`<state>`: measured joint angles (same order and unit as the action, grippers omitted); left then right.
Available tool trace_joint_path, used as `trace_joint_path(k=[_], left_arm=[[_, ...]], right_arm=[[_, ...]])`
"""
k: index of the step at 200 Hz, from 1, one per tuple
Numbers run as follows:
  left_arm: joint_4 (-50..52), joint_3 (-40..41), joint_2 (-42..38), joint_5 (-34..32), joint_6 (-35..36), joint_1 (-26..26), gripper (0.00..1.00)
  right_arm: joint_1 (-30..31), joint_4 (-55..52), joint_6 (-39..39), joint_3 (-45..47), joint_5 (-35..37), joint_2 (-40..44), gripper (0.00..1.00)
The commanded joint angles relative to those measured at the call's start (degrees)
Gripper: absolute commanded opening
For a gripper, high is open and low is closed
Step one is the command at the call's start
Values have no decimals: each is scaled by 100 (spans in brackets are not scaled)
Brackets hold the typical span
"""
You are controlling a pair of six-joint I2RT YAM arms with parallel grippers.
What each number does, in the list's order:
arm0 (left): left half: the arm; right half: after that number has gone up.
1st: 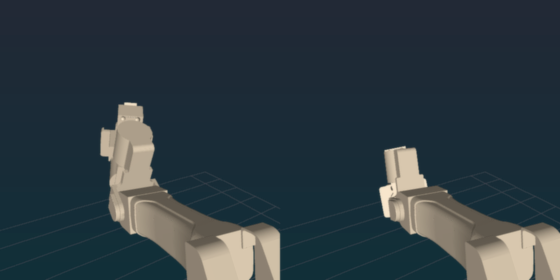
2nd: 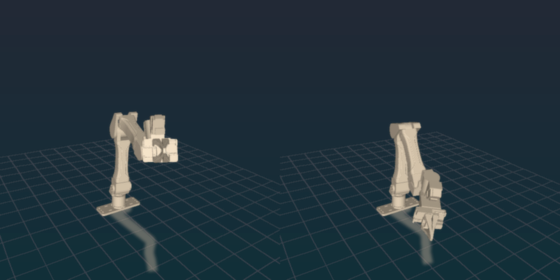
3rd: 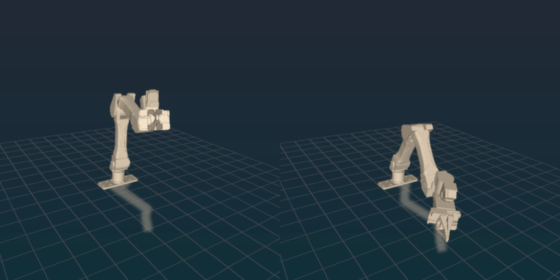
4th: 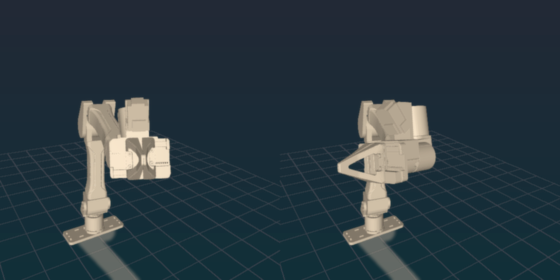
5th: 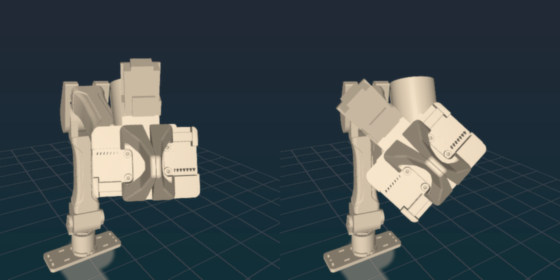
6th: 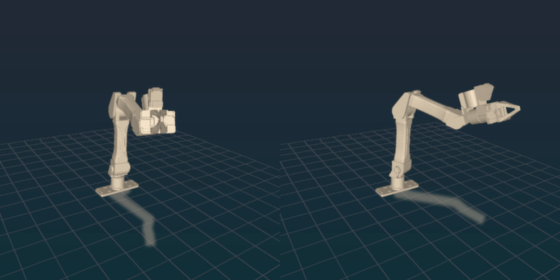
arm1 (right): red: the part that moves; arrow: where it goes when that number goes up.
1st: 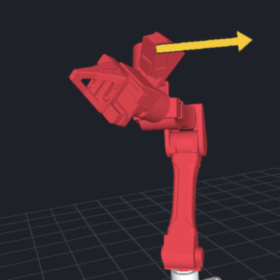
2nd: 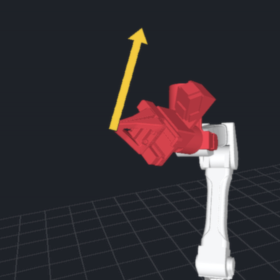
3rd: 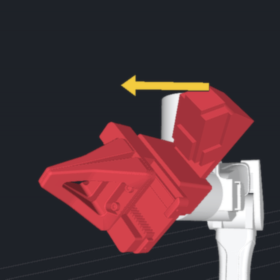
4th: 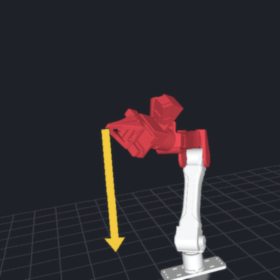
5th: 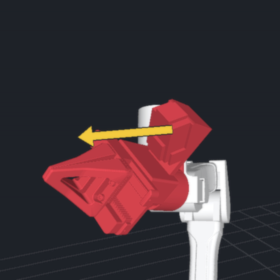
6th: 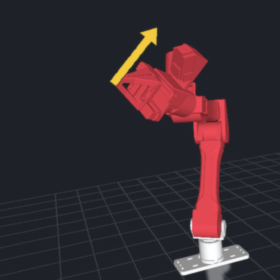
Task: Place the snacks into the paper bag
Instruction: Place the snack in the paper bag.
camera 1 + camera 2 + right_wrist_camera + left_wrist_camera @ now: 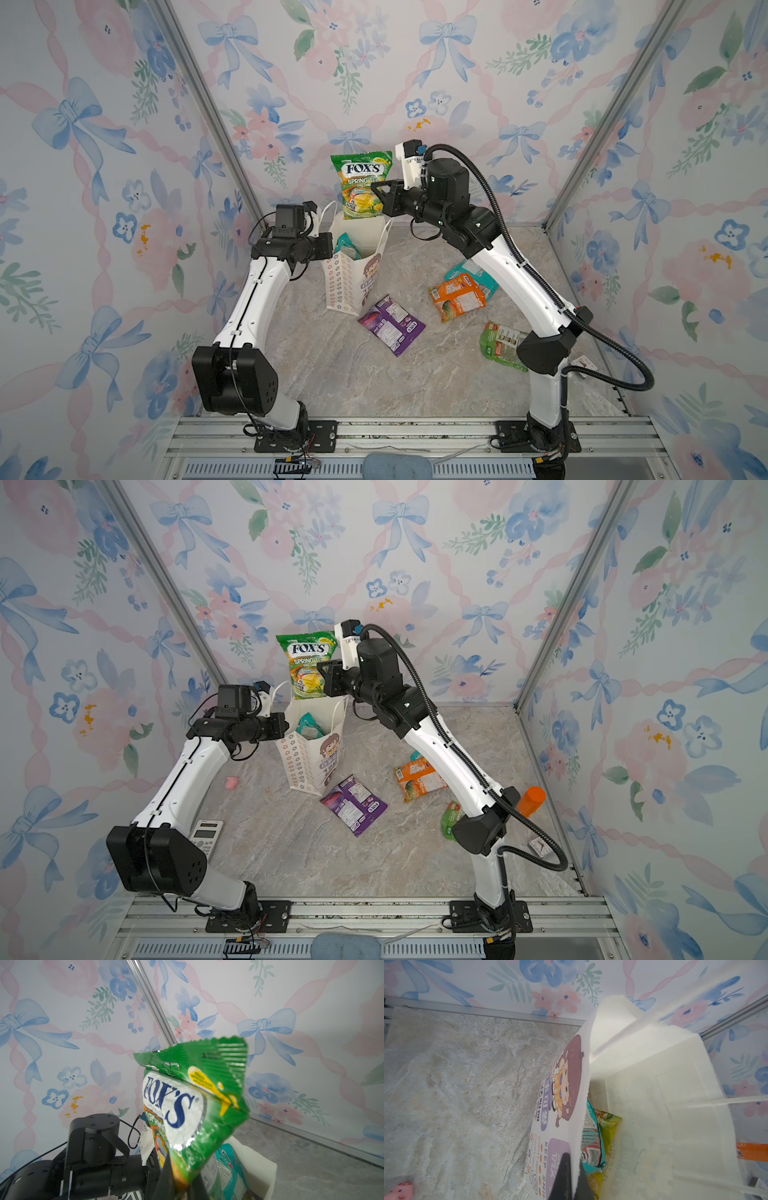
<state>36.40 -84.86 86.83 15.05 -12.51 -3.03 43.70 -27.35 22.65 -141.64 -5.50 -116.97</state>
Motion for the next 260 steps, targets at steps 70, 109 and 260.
trace_joint_path(k=[70,109,260], left_arm=[[-173,40,-109,77,5,-27,0],[-173,55,-127,53,12,-14,0],[-178,48,-113,64,7,-5,0]], right_arm=[[-42,-564,-359,659,790,8,0],[-69,-499,-378,1216,858,245,0],[68,-596,-313,1914,705,442,0]])
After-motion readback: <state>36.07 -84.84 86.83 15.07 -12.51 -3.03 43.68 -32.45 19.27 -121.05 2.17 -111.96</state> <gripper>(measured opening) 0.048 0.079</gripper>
